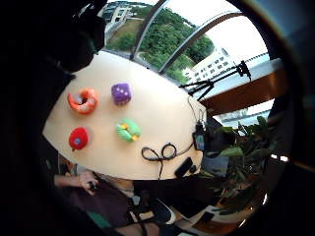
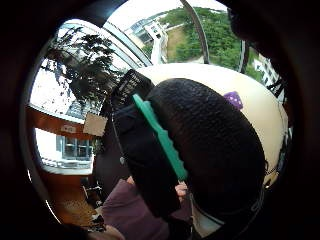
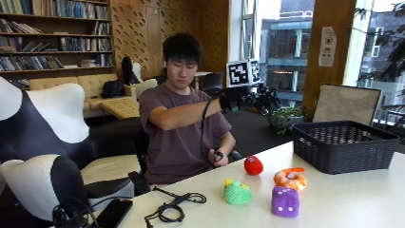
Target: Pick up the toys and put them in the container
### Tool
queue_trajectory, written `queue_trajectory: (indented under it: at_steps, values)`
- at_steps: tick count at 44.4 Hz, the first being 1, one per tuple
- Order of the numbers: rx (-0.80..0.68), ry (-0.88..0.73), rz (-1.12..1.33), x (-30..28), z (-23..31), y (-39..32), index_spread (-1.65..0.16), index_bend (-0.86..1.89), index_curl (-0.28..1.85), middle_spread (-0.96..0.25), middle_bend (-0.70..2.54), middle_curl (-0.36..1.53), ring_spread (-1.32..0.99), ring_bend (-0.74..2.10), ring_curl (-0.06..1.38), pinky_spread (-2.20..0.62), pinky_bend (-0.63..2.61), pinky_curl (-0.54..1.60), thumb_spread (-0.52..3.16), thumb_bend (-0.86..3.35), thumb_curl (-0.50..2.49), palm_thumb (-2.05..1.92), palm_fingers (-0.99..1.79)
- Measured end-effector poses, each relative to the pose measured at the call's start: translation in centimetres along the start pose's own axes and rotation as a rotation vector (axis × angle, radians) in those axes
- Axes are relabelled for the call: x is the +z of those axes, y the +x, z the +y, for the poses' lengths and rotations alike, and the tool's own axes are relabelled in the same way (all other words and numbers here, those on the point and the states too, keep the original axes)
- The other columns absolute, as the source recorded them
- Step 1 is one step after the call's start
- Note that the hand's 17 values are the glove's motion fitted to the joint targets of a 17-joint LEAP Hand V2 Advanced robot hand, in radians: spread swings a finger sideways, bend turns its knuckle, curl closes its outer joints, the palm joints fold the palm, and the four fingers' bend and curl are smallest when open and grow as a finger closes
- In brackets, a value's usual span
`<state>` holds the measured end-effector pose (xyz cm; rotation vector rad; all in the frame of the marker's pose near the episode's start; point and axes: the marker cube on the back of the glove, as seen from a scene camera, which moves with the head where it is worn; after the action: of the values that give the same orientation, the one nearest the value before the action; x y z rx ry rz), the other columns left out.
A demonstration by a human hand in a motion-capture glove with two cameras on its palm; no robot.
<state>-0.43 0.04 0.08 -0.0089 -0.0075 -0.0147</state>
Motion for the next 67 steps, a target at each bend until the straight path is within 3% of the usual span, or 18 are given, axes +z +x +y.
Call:
queue_trajectory:
  at_steps: [12,29,30,33,34,43,57,65,66,67]
  values:
    - [0.016,-0.050,0.047,0.3,-1.0,0.1,-0.17,0.11,0.06,-0.15,0.27,0.13,-0.15,0.54,0.17,-0.11,0.69,0.25,1.03,-0.09,0.00,-0.14,0.35]
    - [0.049,-0.119,0.092,0.2,-3.8,3.1,-0.20,0.13,0.12,-0.18,0.35,0.24,-0.19,0.65,0.22,-0.12,0.77,0.30,1.28,-0.08,0.00,-0.14,0.24]
    - [0.054,-0.129,0.092,0.5,-4.1,3.2,-0.20,0.16,0.13,-0.15,0.15,0.19,-0.19,0.72,0.24,-0.12,0.83,0.32,1.29,-0.08,0.00,-0.14,0.14]
    - [0.075,-0.162,0.090,1.5,-5.1,3.8,-0.21,0.16,0.15,-0.13,0.10,0.18,-0.18,0.77,0.27,-0.10,0.89,0.34,1.30,-0.08,0.00,-0.14,0.07]
    - [0.080,-0.173,0.089,2.0,-5.5,4.0,-0.21,0.11,0.15,-0.15,0.26,0.22,-0.18,0.73,0.26,-0.09,0.88,0.34,1.30,-0.08,0.00,-0.14,0.11]
    - [0.137,-0.293,0.077,8.7,-8.4,5.8,-0.26,0.16,0.18,-0.13,0.23,0.26,-0.10,0.59,0.22,-0.02,0.94,0.35,1.32,-0.07,0.01,-0.12,-0.08]
    - [0.172,-0.471,0.013,24.0,-9.1,6.7,-0.29,0.15,0.20,-0.11,0.13,0.26,-0.03,0.47,0.20,0.02,0.98,0.36,1.40,-0.04,0.04,-0.07,-0.18]
    - [0.103,-0.278,0.078,27.3,-9.4,6.2,-0.30,0.27,0.26,-0.11,0.10,0.22,-0.05,0.54,0.22,-0.02,1.03,0.36,1.50,0.03,0.10,0.06,0.08]
    - [0.102,-0.263,0.089,27.4,-9.6,6.3,-0.30,0.35,0.29,-0.14,0.19,0.23,-0.10,0.63,0.24,-0.08,1.00,0.35,1.53,0.07,0.12,0.12,0.35]
    - [0.101,-0.252,0.096,27.5,-9.7,6.4,-0.30,0.32,0.26,-0.14,0.13,0.21,-0.10,0.60,0.21,-0.08,0.99,0.33,1.53,0.07,0.13,0.12,0.27]
